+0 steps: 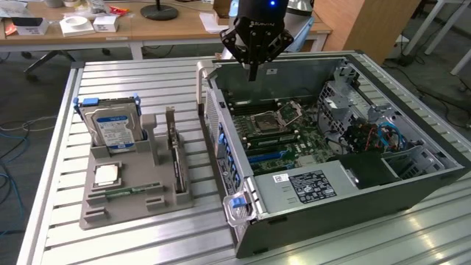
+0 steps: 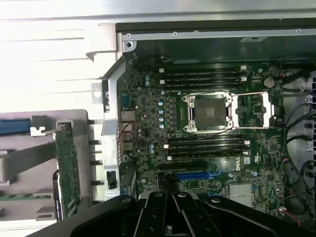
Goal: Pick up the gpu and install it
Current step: 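Reach for the gpu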
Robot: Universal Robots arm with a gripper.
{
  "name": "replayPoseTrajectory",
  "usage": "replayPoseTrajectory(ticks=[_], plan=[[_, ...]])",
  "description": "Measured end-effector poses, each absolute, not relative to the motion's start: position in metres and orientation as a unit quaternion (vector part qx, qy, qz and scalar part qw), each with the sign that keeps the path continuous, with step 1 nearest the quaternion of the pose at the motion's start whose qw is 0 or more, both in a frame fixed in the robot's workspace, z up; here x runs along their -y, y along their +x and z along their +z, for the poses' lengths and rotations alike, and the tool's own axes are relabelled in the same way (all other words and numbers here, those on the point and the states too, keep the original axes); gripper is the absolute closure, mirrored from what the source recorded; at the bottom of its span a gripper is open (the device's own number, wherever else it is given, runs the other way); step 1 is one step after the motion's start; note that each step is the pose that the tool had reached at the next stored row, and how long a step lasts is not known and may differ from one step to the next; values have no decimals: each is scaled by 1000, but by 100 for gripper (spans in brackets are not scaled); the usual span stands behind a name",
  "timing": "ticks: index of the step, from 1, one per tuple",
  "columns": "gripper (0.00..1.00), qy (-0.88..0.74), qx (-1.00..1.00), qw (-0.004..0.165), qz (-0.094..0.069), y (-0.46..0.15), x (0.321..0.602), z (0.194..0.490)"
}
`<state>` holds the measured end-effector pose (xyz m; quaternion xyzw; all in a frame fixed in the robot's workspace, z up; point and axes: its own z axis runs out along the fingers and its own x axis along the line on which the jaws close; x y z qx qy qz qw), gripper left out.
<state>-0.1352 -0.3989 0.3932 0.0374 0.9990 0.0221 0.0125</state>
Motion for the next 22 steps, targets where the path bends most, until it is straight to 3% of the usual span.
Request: replayPoseTrajectory(ticks=[22], plan=[[90, 37, -999, 12, 22, -169, 399, 393]])
